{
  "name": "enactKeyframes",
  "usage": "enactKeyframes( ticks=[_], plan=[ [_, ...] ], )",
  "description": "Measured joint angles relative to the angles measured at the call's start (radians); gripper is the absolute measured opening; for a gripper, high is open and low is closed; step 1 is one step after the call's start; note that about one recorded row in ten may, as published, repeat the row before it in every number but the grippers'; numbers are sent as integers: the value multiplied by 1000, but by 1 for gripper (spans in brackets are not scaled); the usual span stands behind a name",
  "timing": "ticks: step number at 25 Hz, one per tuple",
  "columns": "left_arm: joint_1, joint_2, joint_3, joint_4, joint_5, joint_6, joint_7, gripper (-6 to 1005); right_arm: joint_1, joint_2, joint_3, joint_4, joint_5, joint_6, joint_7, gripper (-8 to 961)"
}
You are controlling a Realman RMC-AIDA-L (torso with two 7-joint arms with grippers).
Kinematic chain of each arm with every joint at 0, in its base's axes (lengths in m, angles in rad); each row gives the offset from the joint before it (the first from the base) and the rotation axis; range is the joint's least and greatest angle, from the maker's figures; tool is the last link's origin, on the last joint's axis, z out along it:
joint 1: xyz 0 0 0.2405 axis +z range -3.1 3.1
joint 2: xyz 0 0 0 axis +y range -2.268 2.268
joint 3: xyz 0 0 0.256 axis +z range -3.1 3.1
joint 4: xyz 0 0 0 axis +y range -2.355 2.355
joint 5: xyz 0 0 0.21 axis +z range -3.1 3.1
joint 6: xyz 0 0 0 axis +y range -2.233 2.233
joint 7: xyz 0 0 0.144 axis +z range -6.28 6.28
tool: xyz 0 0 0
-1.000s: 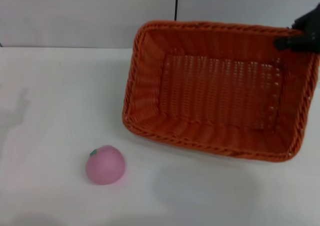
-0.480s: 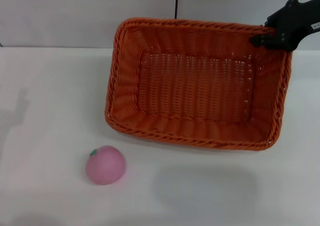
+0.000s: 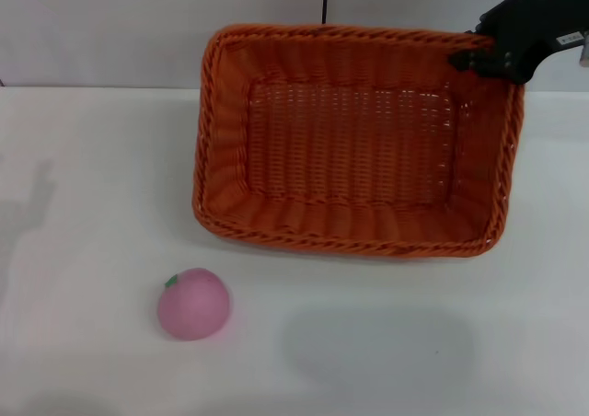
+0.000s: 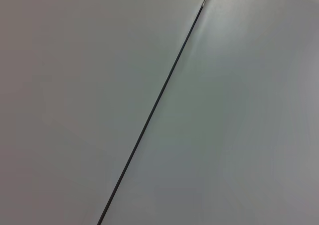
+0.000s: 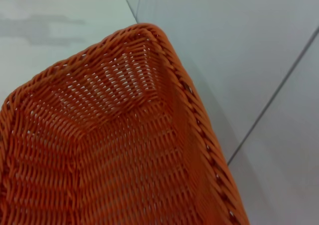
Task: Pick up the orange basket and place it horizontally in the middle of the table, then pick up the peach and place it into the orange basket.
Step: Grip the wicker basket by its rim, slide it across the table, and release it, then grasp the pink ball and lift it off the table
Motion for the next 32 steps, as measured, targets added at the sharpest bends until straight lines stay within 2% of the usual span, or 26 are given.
enactKeyframes(
  ticks=[4,6,11,12,13,14,15,16,17,18,19,20,21,22,23,24,25,26,27,28,29,31,32],
  plan=[
    [-1,0,0,1,0,1,0,753,9,7,-15,7,0,25,3,185],
    [-7,-1,0,6,0,1,1,753,8,22,-18,1,-1,83,5,187],
    [-21,-2,0,8,-1,15,1,752,-11,32,-14,-30,20,151,-5,193],
    [-21,-2,0,8,-1,15,1,752,-11,32,-14,-30,20,151,-5,237],
    [-27,-1,0,8,-2,23,1,752,-36,43,-10,-66,54,171,-18,280],
    [-27,-1,0,8,-2,23,1,752,-36,43,-10,-66,54,171,-18,324],
    [-28,-1,0,7,-2,26,1,752,-77,57,-9,-122,123,182,-36,368],
    [-30,-1,0,5,-2,29,1,752,-77,57,-9,-122,123,182,-36,411],
    [-30,-1,0,5,-2,29,1,752,-108,66,-9,-155,172,182,-44,454],
    [-34,1,3,1,-1,33,1,752,-170,78,-13,-207,267,179,-55,498],
    [-34,1,3,1,-1,33,1,751,-170,78,-13,-207,267,179,-55,541],
    [-36,3,7,-2,1,36,1,751,-254,90,-31,-244,406,169,-71,584],
    [-36,5,14,-8,4,38,0,751,-298,93,-44,-252,488,165,-80,599],
    [-36,5,14,-8,4,38,0,751,-298,93,-44,-252,488,165,-80,614],
    [-35,6,26,-19,8,41,-3,751,-386,93,-69,-236,677,148,-115,628],
    [-31,7,68,-46,11,50,-10,751,-433,93,-79,-214,792,132,-151,643],
    [-26,9,131,-84,14,62,-30,750,-508,92,-87,-160,969,90,-234,643],
    [-26,9,131,-84,14,62,-30,748,-508,92,-87,-160,969,90,-234,643],
    [-22,11,174,-114,17,68,-48,747,-568,93,-85,-83,1116,38,-318,643],
    [-22,11,174,-114,17,68,-48,745,-568,93,-85,-83,1116,38,-318,643],
    [-16,15,253,-171,29,85,-90,744,-593,92,-80,-35,1187,6,-361,643],
    [-16,15,253,-171,29,85,-90,741,-620,91,-61,85,1294,-57,-447,643],
    [-16,15,253,-171,29,85,-90,739,-634,91,-20,233,1378,-131,-547,643]
  ],
)
